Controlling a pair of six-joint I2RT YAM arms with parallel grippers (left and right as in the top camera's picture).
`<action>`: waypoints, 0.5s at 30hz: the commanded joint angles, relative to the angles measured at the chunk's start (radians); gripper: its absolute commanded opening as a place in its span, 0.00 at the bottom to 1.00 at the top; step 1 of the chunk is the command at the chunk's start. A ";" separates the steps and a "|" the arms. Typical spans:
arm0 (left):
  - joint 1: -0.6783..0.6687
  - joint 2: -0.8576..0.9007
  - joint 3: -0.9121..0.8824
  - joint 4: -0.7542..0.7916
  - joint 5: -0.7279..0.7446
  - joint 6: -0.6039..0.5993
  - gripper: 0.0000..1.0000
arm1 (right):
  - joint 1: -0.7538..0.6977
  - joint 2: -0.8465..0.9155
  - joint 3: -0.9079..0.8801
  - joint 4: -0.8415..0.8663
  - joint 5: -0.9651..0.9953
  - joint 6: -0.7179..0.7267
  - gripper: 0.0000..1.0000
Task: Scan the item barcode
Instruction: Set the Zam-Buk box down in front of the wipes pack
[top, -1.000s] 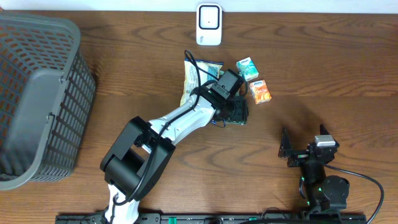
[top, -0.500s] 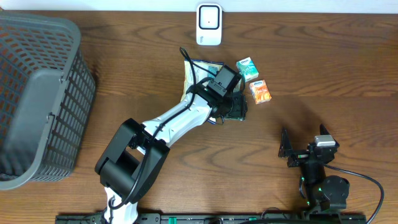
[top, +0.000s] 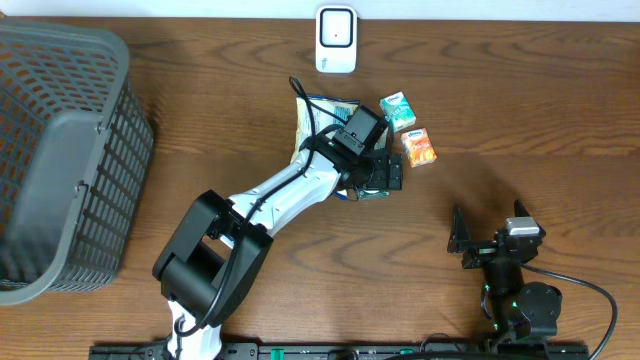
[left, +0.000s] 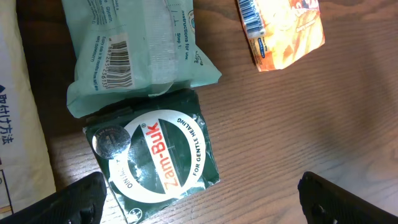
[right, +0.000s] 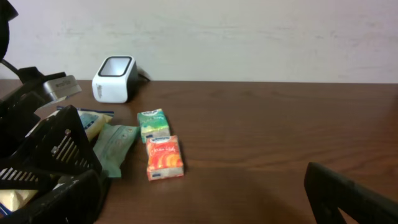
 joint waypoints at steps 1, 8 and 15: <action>0.003 -0.027 0.021 -0.003 -0.008 0.010 0.98 | -0.005 -0.005 -0.001 -0.004 0.007 0.010 0.99; 0.013 -0.069 0.021 -0.007 -0.006 0.010 0.98 | -0.005 -0.005 -0.001 -0.004 0.007 0.010 0.99; 0.051 -0.223 0.021 -0.032 -0.007 0.011 0.98 | -0.005 -0.005 -0.001 -0.004 0.007 0.010 0.99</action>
